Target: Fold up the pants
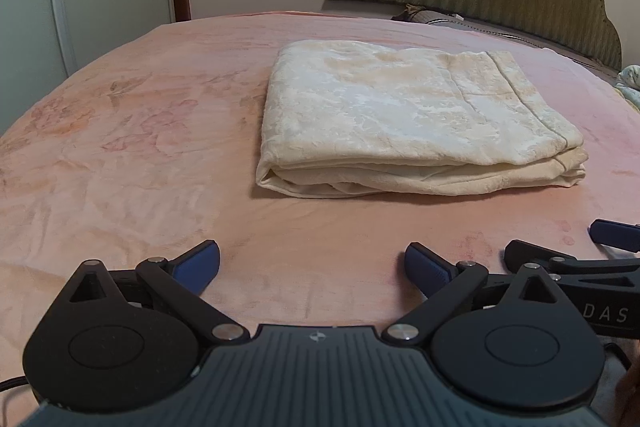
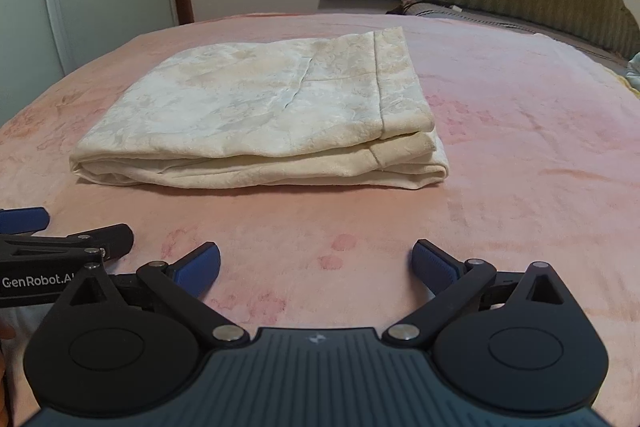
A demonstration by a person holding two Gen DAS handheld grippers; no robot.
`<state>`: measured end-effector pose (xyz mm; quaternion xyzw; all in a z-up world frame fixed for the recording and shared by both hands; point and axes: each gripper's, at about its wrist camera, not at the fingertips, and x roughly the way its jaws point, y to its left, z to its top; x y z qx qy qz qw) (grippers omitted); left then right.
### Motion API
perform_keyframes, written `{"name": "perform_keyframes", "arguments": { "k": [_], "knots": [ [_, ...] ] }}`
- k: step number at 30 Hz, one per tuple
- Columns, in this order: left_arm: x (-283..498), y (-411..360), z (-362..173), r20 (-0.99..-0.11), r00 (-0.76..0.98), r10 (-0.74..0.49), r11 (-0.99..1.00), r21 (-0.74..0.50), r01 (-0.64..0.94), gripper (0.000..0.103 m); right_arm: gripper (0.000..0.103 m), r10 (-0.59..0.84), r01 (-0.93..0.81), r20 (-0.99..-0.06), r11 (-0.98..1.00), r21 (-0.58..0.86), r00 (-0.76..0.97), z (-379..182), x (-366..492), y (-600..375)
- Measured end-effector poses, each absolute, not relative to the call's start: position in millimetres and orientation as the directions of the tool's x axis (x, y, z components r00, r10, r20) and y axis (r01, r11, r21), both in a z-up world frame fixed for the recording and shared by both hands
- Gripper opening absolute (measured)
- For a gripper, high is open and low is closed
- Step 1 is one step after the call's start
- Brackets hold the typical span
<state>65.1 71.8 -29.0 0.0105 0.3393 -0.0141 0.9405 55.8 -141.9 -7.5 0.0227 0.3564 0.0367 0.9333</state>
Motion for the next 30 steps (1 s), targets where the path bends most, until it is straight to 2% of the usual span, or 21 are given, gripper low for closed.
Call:
{"name": "perform_keyframes", "arguments": {
  "k": [30],
  "knots": [
    [62.5, 75.2, -28.9, -0.635, 0.772, -0.006, 1.000, 0.003, 0.010, 0.103, 0.103, 0.066, -0.049, -0.658, 0.998, 0.045, 0.750, -8.5, 54.6, -139.1]
  ]
}}
